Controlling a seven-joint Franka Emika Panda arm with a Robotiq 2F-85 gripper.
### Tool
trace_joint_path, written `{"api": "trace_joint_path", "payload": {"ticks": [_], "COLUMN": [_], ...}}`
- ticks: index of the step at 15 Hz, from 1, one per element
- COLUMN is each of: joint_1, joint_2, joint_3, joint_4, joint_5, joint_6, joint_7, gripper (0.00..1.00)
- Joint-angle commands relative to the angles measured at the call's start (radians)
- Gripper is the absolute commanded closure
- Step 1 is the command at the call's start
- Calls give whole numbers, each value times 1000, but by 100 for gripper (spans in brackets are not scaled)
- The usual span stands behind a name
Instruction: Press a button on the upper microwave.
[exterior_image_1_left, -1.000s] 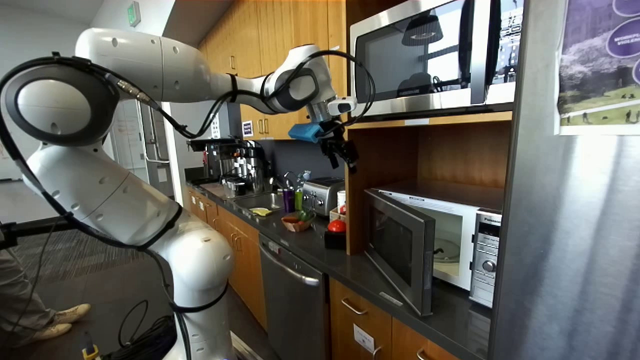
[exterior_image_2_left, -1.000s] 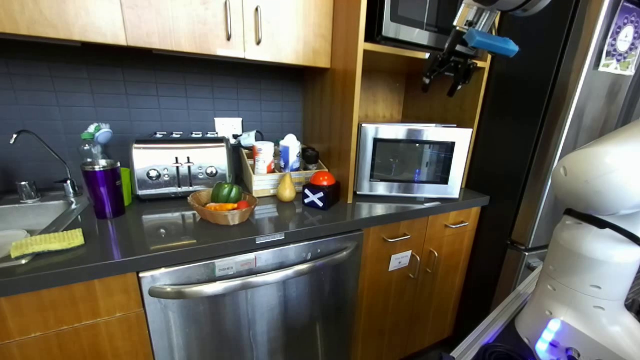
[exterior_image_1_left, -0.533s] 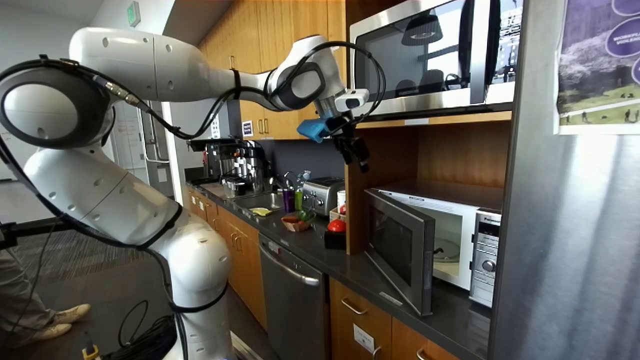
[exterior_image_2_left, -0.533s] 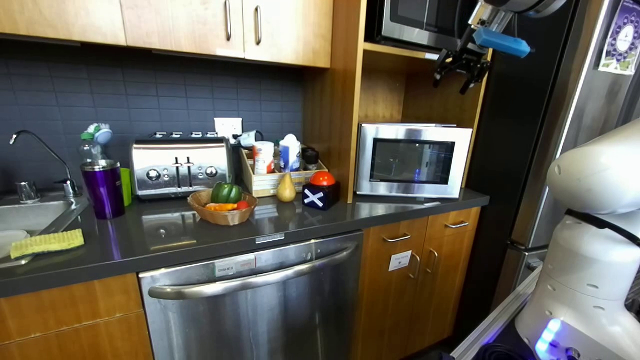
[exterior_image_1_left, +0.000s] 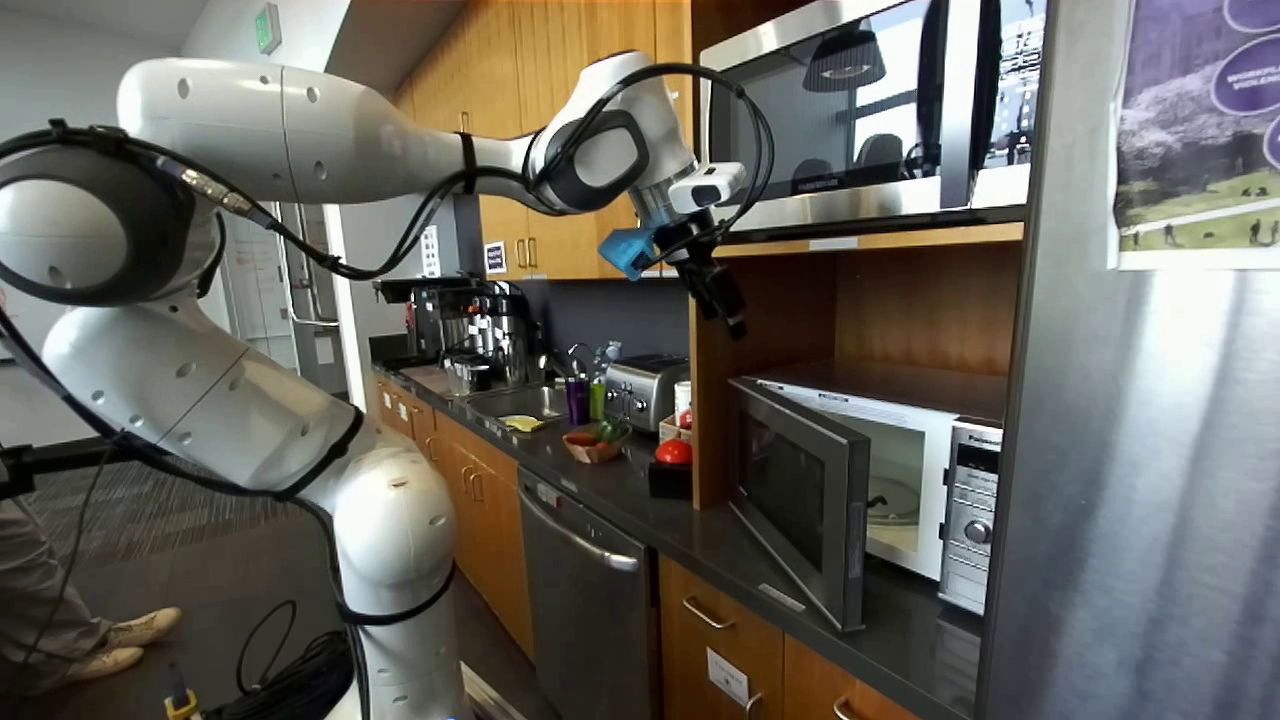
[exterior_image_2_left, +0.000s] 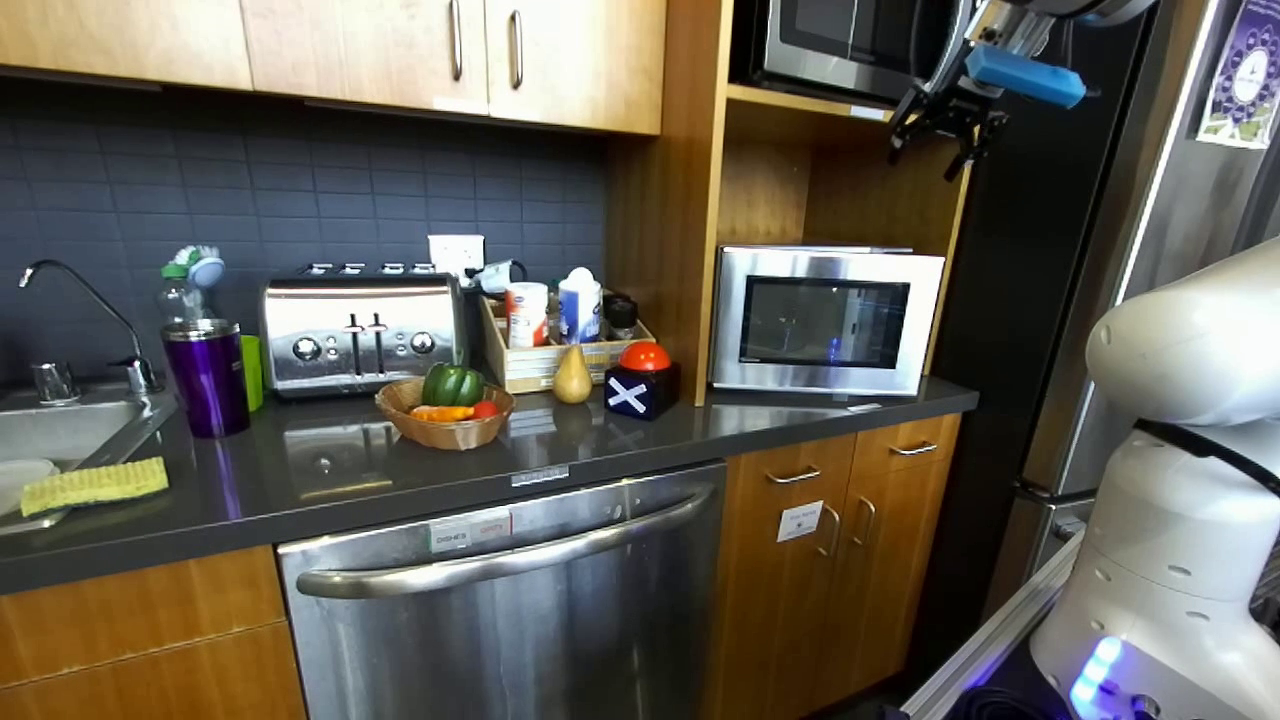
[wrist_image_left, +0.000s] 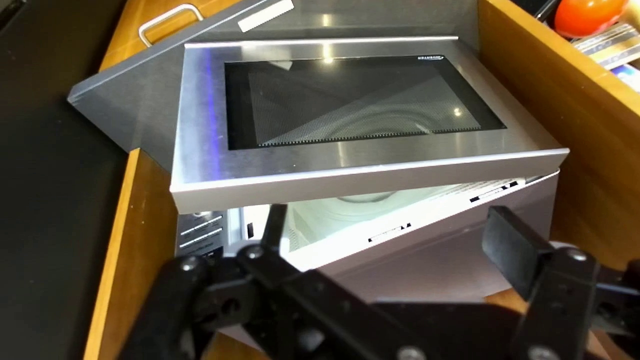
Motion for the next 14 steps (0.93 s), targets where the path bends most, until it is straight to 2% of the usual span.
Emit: {"api": "trace_joint_path", "payload": {"ticks": [1,14], "joint_1": [-35,-107], "joint_2": [-31,-31], "joint_3": [-10,-81], "joint_4": [0,-2], "joint_5": [6,5], "joint_6": [8,64], "joint_7": [26,29], "gripper": [0,0]}}
